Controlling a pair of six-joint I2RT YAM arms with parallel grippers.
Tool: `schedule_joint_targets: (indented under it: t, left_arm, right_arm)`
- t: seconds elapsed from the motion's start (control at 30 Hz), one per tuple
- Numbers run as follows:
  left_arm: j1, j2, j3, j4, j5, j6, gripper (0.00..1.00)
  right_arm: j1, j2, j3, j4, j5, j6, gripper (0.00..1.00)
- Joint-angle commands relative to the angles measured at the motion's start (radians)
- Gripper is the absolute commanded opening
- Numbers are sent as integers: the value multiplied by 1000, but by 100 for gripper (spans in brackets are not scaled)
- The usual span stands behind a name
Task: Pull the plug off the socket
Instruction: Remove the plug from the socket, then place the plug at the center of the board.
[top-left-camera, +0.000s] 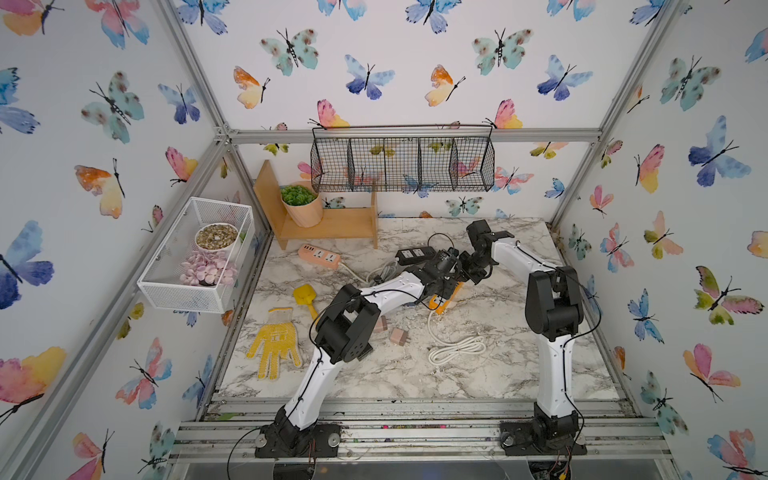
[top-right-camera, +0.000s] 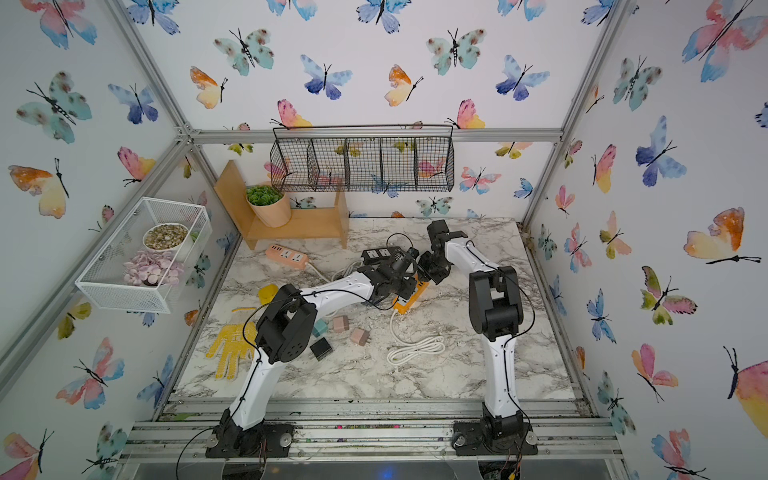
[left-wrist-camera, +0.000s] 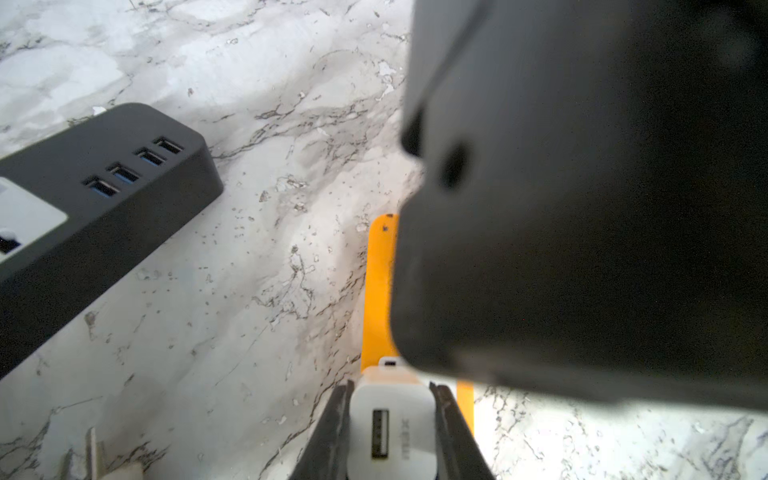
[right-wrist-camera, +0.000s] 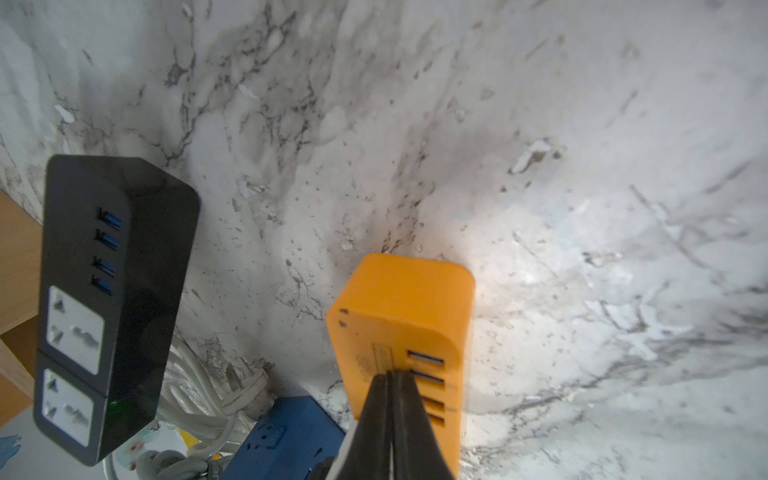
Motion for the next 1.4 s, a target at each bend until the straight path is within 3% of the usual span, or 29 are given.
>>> schedule_joint_targets:
  t: [0.0,0.1,0.23,0.6,0.87,0.97,1.17,1.37]
  left_arm:
    - [-2,-77,14,-30,62,-24,0]
    - [-11,-85,22,-32,56,14,0]
    - [-72,-85,37,-54,-95,77,0]
    - [-8,-135,-10,-15,90,-69,0]
    - [-5,-154,-3,-79,87,-70,0]
    - [4,-235,-116,-61,104,-121,0]
    - [27,-446,-433,41,263,-247,0]
    - [55,-568,-668,146,298,-337,0]
  right_arm:
    - [12,130,-90,-156,120,10,6]
    - [12,131,-86,-158,119,10,6]
    - [12,134,-85,-158,120,11,6]
    - [12,131,-98,-150,125,16,6]
    - [12,112,-103,-140,131,17,6]
    - [12,97,-50,-149,143,6,8]
    - [13,34,82,-124,177,-72,21]
    - [13,-31,178,-115,225,-140,36]
